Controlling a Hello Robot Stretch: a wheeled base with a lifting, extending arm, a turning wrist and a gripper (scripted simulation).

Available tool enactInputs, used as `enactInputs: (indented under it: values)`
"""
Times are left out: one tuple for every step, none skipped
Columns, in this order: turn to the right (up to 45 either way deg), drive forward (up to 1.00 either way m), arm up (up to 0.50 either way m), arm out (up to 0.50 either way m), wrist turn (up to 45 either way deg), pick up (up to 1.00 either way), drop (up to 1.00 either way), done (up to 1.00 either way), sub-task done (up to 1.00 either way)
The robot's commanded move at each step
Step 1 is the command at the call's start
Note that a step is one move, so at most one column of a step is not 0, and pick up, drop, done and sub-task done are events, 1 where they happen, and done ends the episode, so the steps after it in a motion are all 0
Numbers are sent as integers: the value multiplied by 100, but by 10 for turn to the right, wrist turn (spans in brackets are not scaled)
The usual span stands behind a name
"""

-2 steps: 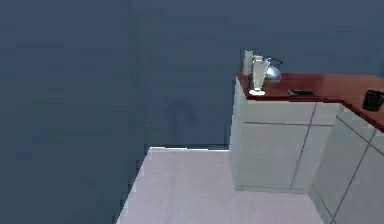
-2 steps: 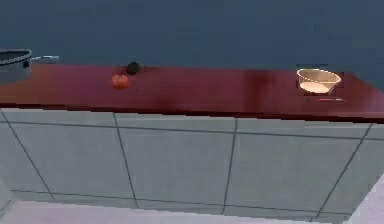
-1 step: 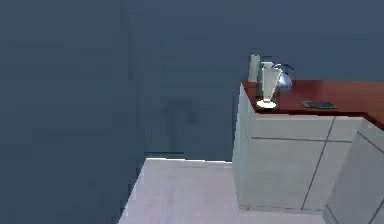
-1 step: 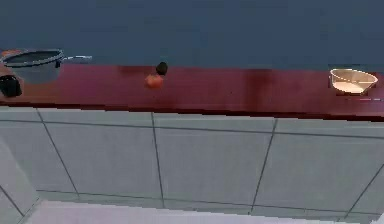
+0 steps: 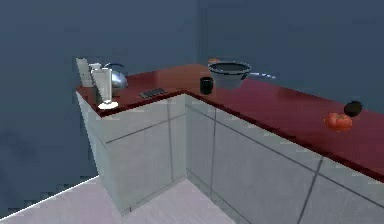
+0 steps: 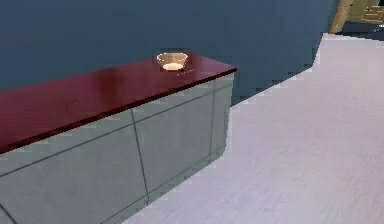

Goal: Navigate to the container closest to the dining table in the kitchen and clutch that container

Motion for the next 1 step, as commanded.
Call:
enactInputs:
  values:
    - [120,0,0,0,0,0,0,0,0]
